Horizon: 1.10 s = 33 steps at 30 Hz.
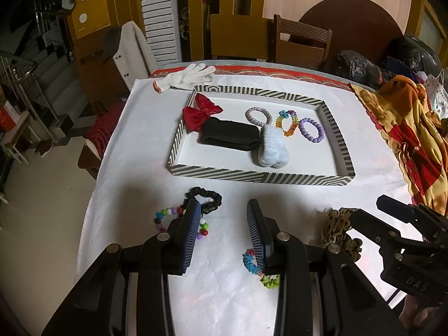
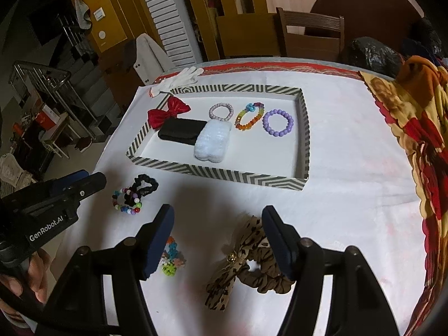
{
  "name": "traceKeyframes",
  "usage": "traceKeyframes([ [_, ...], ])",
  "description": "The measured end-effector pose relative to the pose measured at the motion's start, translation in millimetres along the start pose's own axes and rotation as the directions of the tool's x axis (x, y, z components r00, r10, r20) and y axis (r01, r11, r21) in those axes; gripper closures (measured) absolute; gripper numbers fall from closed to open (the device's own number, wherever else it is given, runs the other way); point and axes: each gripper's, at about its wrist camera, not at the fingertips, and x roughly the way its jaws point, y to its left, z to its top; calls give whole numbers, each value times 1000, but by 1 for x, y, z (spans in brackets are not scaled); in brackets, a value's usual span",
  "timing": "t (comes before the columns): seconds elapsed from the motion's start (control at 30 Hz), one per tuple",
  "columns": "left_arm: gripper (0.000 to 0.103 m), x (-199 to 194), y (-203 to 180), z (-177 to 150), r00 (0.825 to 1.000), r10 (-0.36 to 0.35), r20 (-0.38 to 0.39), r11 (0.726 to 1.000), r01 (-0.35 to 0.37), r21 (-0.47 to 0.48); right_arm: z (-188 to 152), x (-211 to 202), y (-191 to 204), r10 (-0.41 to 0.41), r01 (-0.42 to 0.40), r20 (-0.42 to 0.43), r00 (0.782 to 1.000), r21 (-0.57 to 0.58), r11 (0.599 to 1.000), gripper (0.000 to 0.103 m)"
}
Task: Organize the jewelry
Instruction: 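Move both open tools back over the remaining bracelets beside the tray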
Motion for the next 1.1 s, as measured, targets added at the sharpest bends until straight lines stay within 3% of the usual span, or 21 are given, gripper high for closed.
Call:
traceKeyframes([
  [1.1, 72, 7, 8, -12, 999, -13, -33, 1000, 13, -26, -14, 2, -1, -11, 10, -32, 999, -23, 1000, 34],
])
